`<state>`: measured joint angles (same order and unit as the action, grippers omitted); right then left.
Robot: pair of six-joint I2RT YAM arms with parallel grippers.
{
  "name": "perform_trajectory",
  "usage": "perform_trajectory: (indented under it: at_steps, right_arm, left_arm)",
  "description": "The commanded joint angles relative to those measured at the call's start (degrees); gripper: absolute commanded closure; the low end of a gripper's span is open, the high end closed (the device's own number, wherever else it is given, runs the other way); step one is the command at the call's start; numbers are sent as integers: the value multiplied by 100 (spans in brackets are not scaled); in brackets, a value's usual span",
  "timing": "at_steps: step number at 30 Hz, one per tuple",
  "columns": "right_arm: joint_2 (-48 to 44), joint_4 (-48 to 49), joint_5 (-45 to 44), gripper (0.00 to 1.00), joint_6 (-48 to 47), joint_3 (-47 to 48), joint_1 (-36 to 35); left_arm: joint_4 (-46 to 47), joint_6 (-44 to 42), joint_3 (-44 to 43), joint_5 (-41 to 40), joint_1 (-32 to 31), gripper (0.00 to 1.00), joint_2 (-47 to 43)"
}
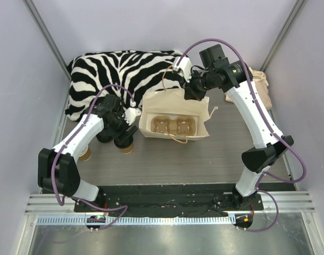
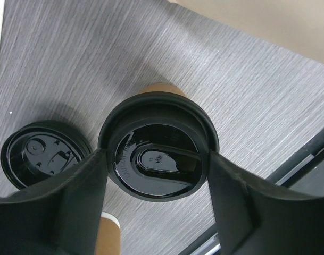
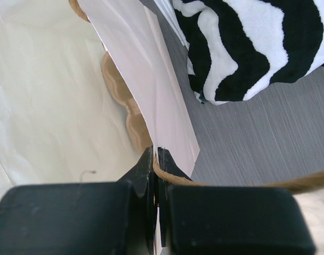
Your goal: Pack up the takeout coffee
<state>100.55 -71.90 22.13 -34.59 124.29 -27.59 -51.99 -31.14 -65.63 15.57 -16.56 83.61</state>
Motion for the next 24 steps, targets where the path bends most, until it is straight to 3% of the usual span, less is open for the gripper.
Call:
perform_trajectory:
  at_steps: [1, 2, 6, 9, 16, 20, 22, 24]
  right_arm:
    - [-53, 141, 28, 99, 22, 254, -27]
    - [-53, 158, 37, 99, 40, 254, -27]
    - [-132, 264, 134, 99, 145, 227, -70]
    - [-290, 465, 81, 99, 259, 17, -141]
    - [-967, 1160, -218, 99, 567, -1029, -325]
    - [-818, 1117, -288, 99, 883, -907, -326]
    - [-800, 1125, -332, 99, 1068, -906, -326]
    - [-774, 1160, -306, 99, 1199, -915, -317]
  left_arm:
    - [49, 28, -2, -28, -32, 40, -170]
    - [5, 72, -46, -11, -23, 51, -240]
    - [-407, 335, -415, 95, -14, 68, -433]
    - [-724, 712, -1170, 7, -6, 72, -538]
    - [-1331, 1670, -4233, 323, 30, 76, -460]
    - [-1560, 1944, -5327, 595, 30, 79, -381]
    - [-1770, 1945, -5801, 1156, 4, 79, -381]
    - [-1841, 2014, -5926, 1360, -119, 78, -433]
